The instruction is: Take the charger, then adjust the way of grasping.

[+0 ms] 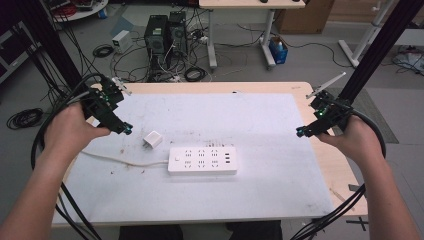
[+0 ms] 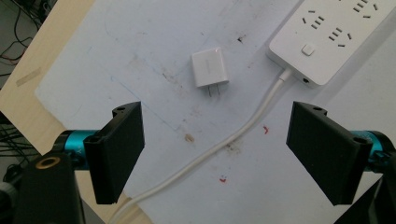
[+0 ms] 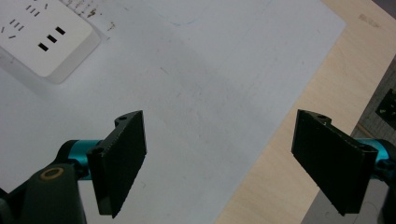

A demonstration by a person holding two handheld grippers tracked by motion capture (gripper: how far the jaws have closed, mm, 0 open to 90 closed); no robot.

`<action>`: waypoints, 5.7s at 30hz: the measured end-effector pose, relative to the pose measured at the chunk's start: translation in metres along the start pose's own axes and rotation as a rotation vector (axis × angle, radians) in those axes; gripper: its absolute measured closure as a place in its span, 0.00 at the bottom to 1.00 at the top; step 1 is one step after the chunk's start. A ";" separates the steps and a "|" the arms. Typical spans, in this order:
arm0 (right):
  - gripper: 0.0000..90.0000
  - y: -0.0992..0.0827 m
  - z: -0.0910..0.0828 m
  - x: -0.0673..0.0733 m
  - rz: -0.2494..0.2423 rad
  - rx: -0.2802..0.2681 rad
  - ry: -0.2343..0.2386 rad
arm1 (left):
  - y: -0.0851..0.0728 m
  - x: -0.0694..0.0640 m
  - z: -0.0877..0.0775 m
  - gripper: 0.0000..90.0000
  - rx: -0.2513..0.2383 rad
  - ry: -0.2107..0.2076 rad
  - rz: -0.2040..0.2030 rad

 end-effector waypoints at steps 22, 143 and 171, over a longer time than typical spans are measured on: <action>0.19 0.012 0.009 0.010 -0.030 0.022 0.023 | 0.035 -0.002 0.076 0.21 0.136 -0.127 0.062; 0.69 0.096 0.011 0.128 0.631 0.091 0.867 | 0.181 -0.169 0.037 0.37 -0.559 -0.373 0.556; 0.69 0.085 -0.017 0.068 -0.196 0.129 0.019 | 0.043 -0.036 0.041 0.21 0.152 0.014 0.156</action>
Point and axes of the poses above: each handheld gripper's, and its own axes: z roughly forward along the jaws, y roughly out of its top, x roughly to its left, the point moved 7 cm from there along z, roughly forward along the jaws, and after that the axes turned 5 degrees about x, right-handed, at the moved point
